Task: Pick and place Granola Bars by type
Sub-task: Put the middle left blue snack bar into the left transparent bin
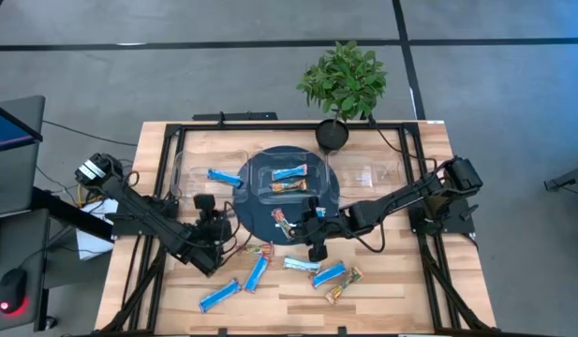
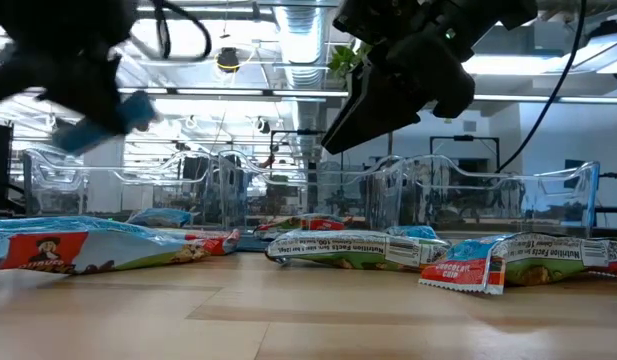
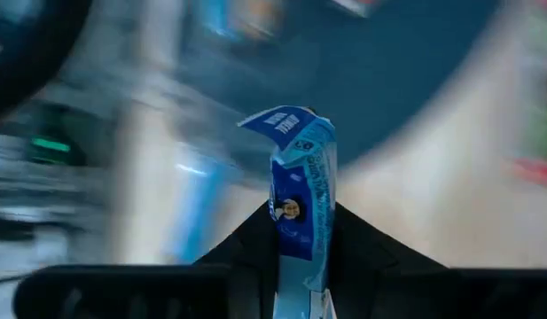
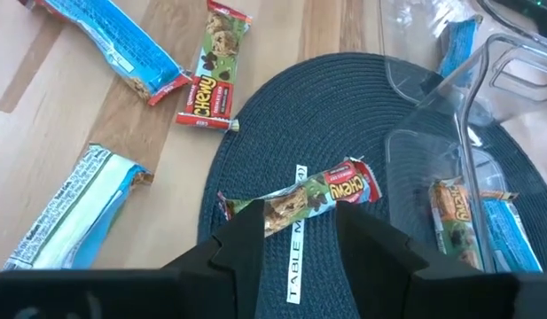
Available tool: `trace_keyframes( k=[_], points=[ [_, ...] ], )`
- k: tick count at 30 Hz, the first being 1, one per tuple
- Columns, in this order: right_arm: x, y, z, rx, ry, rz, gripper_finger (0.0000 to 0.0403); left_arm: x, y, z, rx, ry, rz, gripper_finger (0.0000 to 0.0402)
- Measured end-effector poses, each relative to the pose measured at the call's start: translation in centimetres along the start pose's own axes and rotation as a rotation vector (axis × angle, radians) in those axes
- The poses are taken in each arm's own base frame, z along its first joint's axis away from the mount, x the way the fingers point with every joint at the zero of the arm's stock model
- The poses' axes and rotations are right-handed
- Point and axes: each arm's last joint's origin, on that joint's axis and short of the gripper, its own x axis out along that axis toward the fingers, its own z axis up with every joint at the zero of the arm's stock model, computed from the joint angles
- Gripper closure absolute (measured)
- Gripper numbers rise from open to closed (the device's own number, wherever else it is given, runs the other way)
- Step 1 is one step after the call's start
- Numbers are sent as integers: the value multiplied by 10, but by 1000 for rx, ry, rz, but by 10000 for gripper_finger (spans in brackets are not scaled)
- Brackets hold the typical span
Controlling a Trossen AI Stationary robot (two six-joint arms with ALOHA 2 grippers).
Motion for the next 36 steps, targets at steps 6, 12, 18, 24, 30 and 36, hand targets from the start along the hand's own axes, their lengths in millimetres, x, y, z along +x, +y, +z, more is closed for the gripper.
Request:
trace_keyframes(
  k=[6,12,18,24,30,36],
  points=[
    [0,1,0,21,0,2,270,2,28,4,128,-59,321,337],
    [-2,8,1,17,-6,16,270,29,58,5,99,123,407,337],
    [-5,15,2,9,-13,30,270,55,84,3,25,341,368,337],
    [-7,20,3,8,-17,39,272,76,99,1,-5,486,247,337],
    [-6,20,3,9,-14,38,275,87,103,9,20,449,195,311],
    [-7,20,0,35,13,40,275,92,106,10,19,443,184,270]
  ],
)
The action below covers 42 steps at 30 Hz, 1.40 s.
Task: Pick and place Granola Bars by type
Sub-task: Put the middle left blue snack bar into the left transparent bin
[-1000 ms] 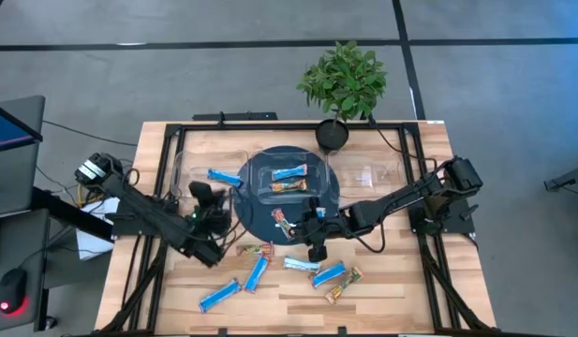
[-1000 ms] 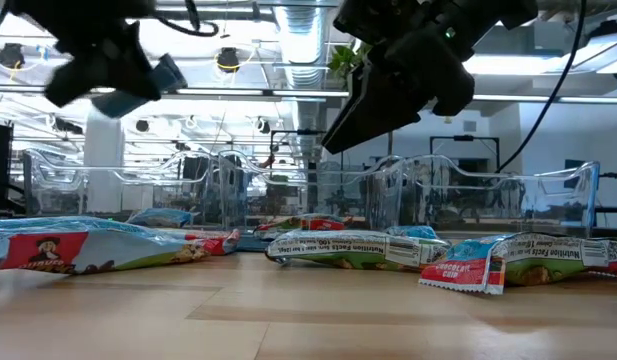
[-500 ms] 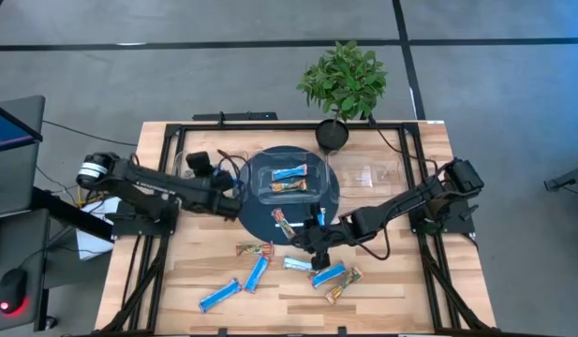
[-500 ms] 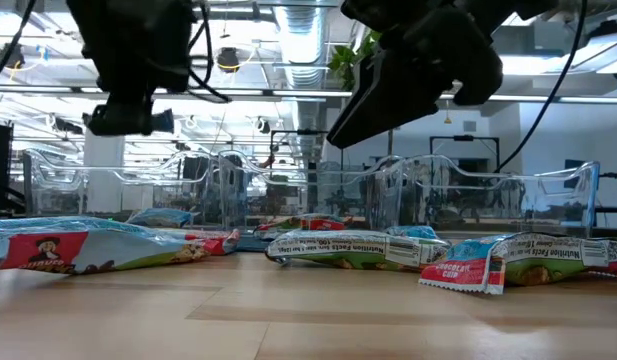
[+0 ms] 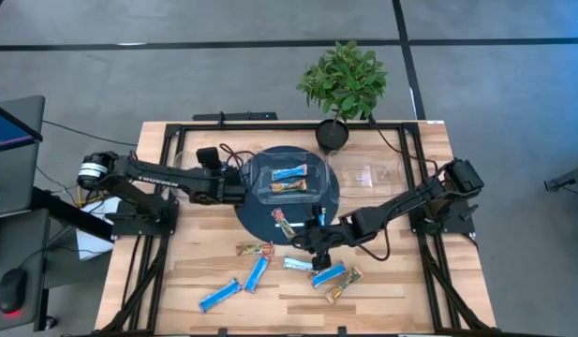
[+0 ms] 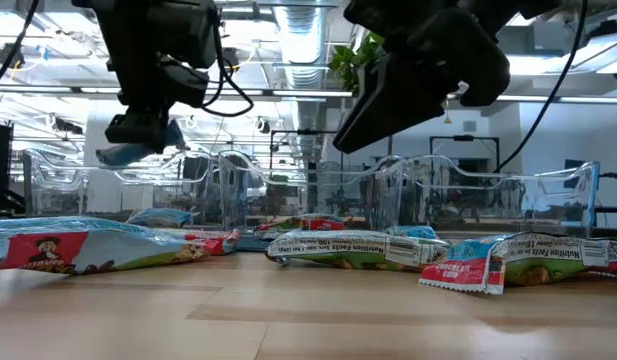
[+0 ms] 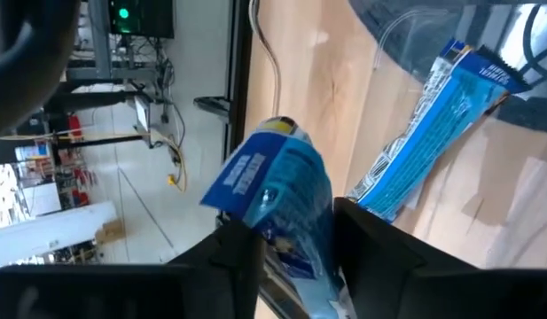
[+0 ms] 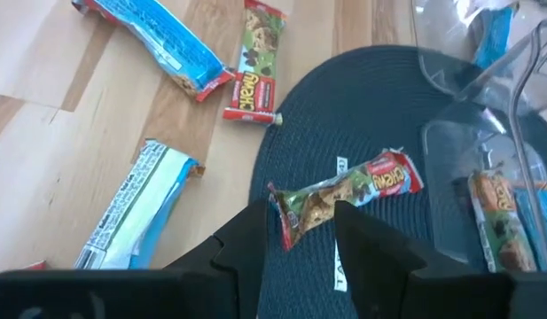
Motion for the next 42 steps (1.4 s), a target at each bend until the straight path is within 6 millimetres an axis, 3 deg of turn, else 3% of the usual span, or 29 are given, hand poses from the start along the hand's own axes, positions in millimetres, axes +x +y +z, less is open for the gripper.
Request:
trace_keyframes(
  k=[11,19,32,37,42],
  points=[
    [0,-1,-1,16,8,-1,276,6,5,0,-21,27,-6,255],
    [0,-1,-1,17,7,-1,276,12,4,5,139,24,-201,255],
    [0,-1,-2,31,15,-1,276,20,12,8,196,13,-203,255],
    [0,-1,-2,46,21,-1,276,7,14,-1,152,-2,-205,255],
    [1,-2,-6,142,60,-5,276,-26,18,-15,56,-153,-246,255]
  ],
)
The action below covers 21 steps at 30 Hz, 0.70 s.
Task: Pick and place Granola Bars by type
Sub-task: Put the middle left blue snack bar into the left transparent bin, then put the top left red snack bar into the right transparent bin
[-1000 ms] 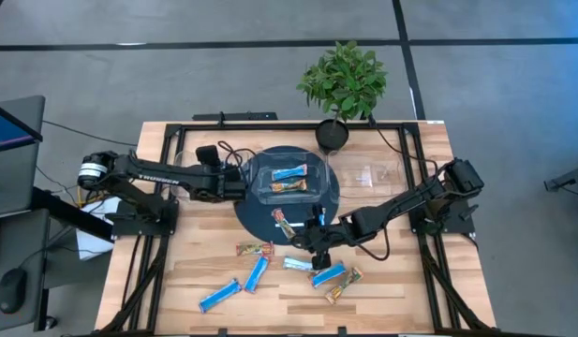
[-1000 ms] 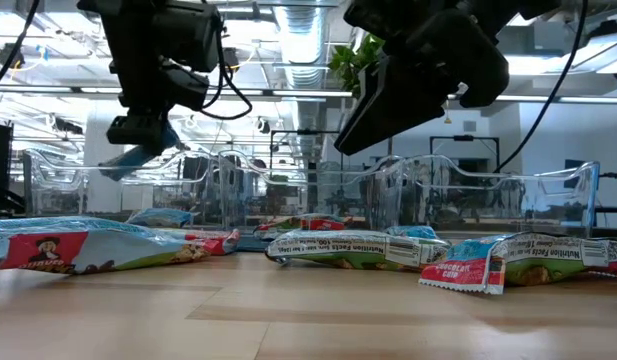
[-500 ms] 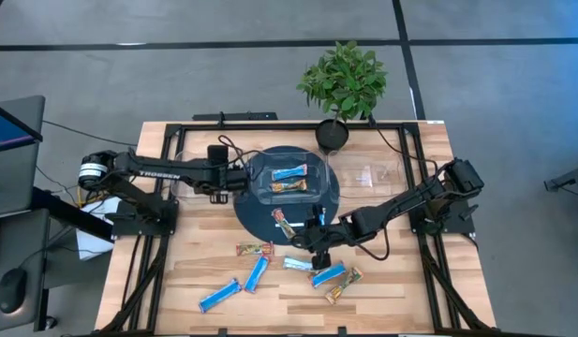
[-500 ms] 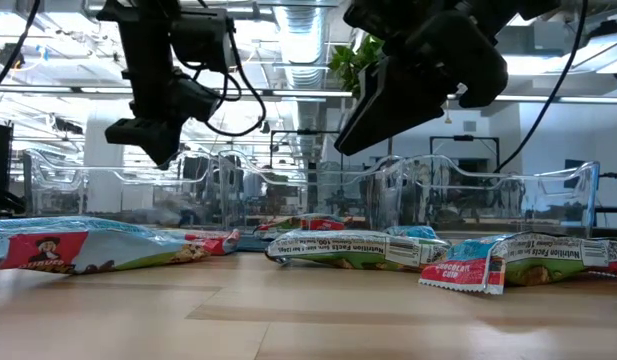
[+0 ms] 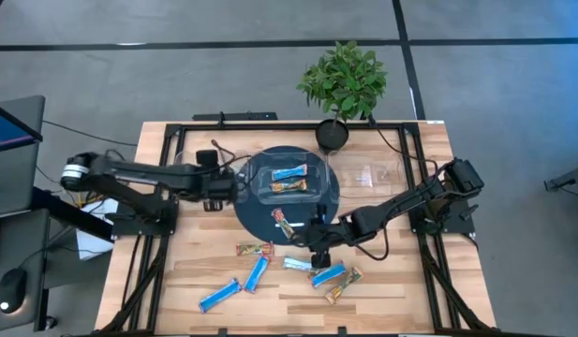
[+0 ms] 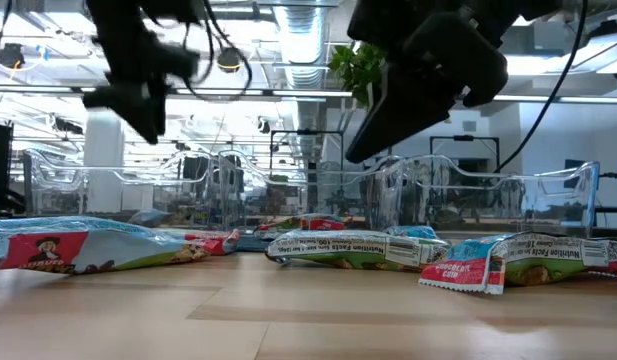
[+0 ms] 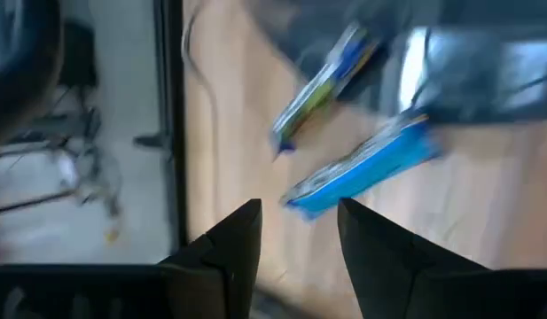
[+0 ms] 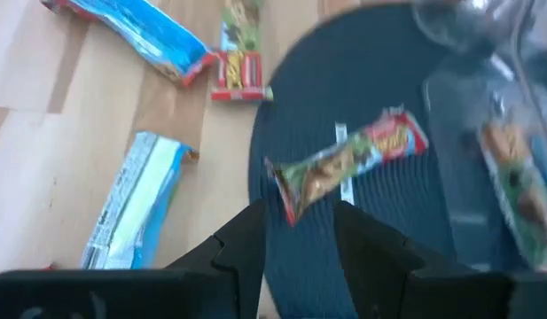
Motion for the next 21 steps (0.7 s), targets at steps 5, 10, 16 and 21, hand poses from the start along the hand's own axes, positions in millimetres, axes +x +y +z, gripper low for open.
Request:
trace_keyframes(
  k=[5,10,16,21],
  points=[
    [0,-2,-6,71,59,-22,276,-41,-8,-12,-74,-249,-84,255],
    [-1,-7,-15,204,134,-138,276,-78,-20,-23,-143,-506,-154,255],
    [-1,-8,-16,230,133,-163,276,-77,-61,-43,-112,-714,-46,255],
    [1,-6,-2,157,3,-135,276,-62,-94,-59,-86,-808,-48,255]
  ],
)
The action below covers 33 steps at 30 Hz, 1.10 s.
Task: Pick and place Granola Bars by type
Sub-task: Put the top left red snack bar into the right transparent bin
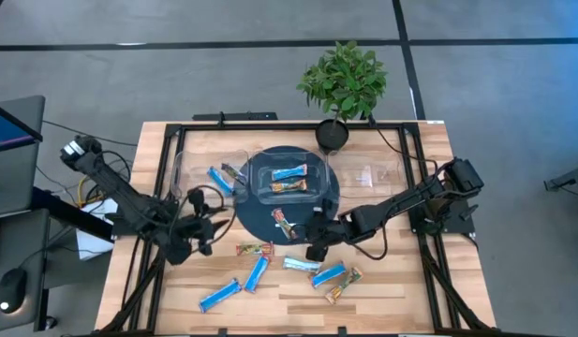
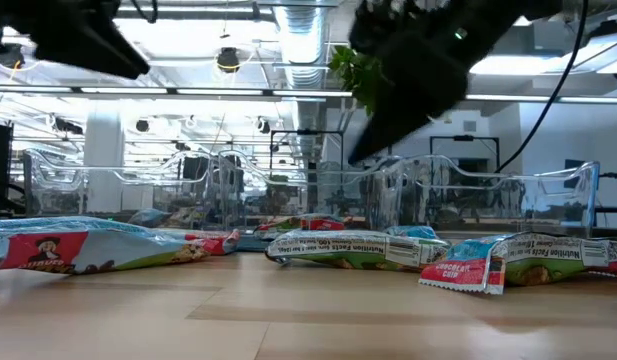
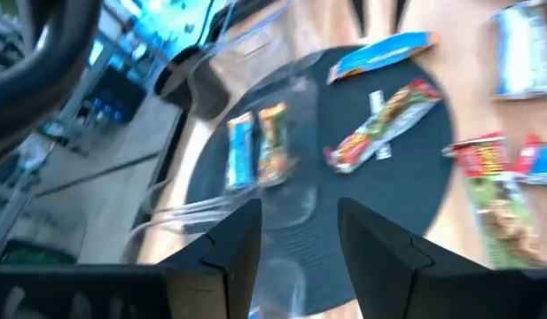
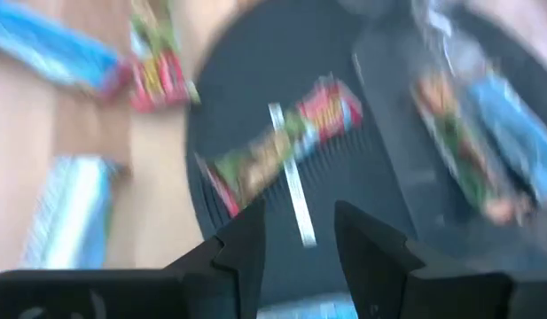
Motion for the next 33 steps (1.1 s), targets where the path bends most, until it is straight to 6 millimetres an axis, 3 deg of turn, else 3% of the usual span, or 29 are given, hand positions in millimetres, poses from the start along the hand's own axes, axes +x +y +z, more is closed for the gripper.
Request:
trace_keyframes(
  k=[5,9,15,19,28,33],
  points=[
    [3,-5,15,82,-113,65,276,-2,-17,-21,34,-64,9,255],
    [8,-15,19,179,-130,58,276,-5,-17,-22,71,-94,77,255],
    [47,-8,13,176,-93,100,275,-6,-18,-23,80,-98,84,255],
    [63,-7,8,150,-42,75,267,-6,-18,-23,80,-98,85,255],
    [75,-14,4,266,-9,64,210,-6,-17,-22,76,-99,91,255],
    [85,-10,0,274,19,150,169,-6,-17,-22,67,-99,90,255]
  ],
)
